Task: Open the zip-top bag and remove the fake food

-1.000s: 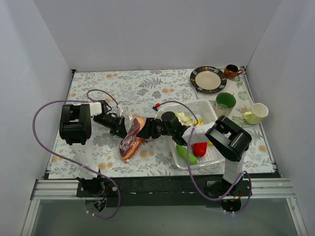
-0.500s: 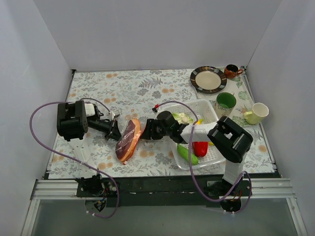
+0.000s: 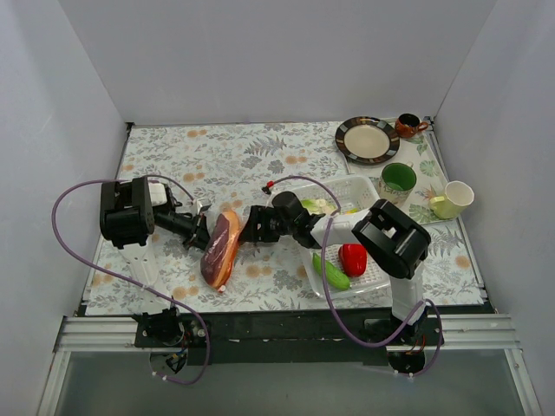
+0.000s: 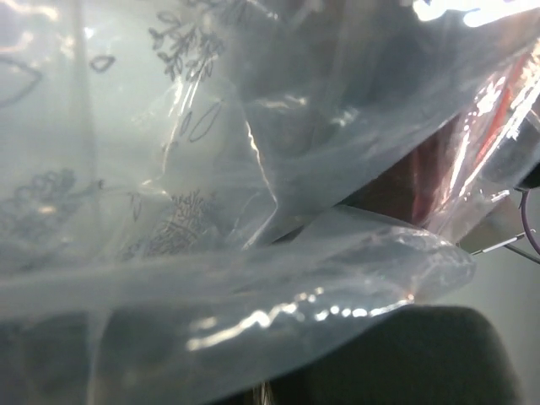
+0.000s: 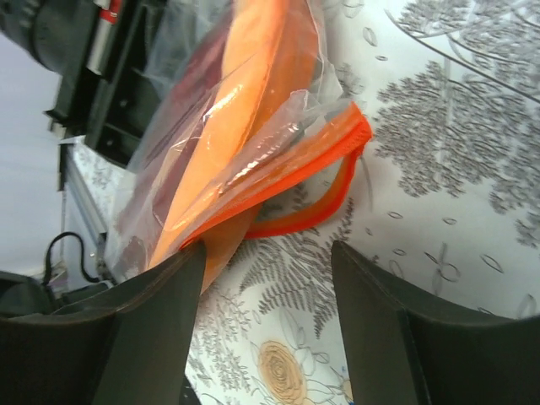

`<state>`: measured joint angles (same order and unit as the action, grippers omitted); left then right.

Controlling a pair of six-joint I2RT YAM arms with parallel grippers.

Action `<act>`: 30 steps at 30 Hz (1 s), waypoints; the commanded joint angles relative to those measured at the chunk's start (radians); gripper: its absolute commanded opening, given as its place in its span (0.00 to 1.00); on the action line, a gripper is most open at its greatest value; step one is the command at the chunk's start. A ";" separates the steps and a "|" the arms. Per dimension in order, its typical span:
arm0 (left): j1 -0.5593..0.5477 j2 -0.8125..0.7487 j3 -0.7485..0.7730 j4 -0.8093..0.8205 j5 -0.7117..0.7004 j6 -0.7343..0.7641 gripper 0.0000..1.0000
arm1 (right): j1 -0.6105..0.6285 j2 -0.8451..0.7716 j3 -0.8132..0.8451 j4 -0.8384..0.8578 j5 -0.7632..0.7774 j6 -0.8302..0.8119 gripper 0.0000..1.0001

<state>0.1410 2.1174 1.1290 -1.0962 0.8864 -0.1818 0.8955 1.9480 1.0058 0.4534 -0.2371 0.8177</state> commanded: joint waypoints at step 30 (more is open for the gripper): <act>-0.007 0.082 -0.060 0.303 -0.442 0.071 0.00 | 0.046 -0.035 0.257 -0.429 -0.077 -0.118 0.66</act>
<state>0.1482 2.1185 1.1107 -1.1145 0.8707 -0.1898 0.9302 1.9518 1.2148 0.1047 -0.3210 0.7490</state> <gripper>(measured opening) 0.010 0.643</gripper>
